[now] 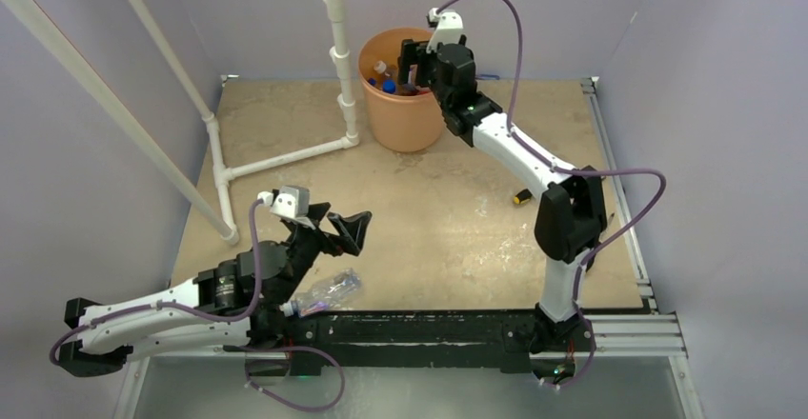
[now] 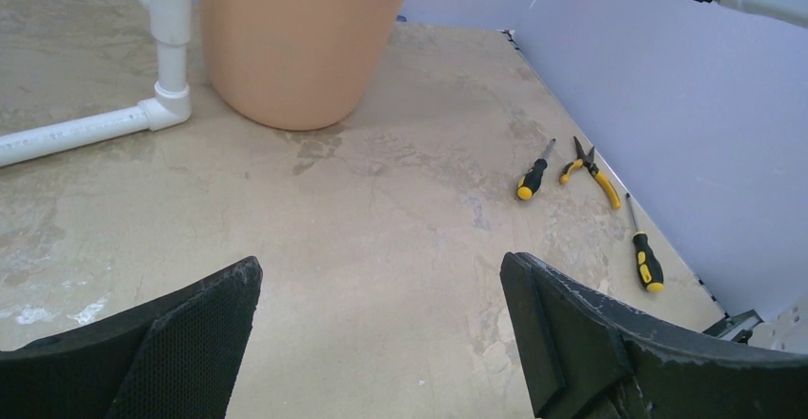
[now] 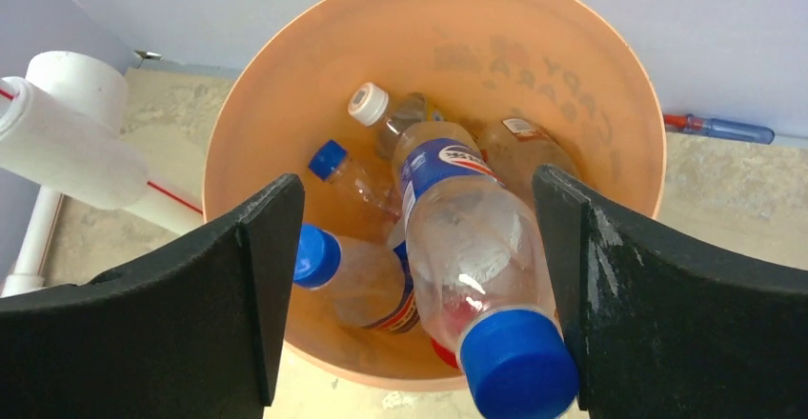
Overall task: Put the plastic bottles in the bin
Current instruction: Place the plastic bottle in the trash bin, then move the plastic bottle to the center of the board.
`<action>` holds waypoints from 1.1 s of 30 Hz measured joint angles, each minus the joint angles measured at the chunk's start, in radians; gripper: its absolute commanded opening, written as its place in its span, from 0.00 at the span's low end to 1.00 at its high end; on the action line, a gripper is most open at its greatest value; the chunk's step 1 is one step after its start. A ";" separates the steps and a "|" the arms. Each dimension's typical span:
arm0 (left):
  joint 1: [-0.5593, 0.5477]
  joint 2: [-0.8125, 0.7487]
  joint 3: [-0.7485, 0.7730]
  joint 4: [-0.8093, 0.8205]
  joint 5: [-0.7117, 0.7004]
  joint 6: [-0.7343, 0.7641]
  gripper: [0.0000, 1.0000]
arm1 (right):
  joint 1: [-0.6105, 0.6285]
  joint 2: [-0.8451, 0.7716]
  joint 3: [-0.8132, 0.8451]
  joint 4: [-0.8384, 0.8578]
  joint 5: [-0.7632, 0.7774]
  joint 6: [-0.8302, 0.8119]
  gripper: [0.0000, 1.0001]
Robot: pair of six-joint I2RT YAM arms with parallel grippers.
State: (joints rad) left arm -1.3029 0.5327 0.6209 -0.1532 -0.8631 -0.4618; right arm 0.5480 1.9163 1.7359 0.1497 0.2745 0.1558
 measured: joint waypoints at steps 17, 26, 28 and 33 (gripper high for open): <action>0.000 -0.027 0.044 -0.185 -0.124 -0.178 0.99 | 0.005 -0.446 -0.156 0.011 -0.005 0.066 0.99; 0.000 0.070 0.153 -0.626 -0.288 -0.660 0.99 | 0.026 -0.848 -0.591 0.065 -0.197 0.171 0.96; 0.000 0.136 0.191 -0.744 -0.299 -0.800 0.99 | 0.037 -0.892 -0.677 0.072 -0.271 0.201 0.96; 0.000 0.300 0.224 -0.993 -0.291 -1.130 0.99 | 0.187 -0.900 -0.921 0.101 -0.364 0.253 0.93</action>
State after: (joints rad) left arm -1.3029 0.8326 0.8448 -1.1458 -1.1545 -1.5917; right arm 0.7345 1.0164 0.8146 0.2508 -0.0895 0.4091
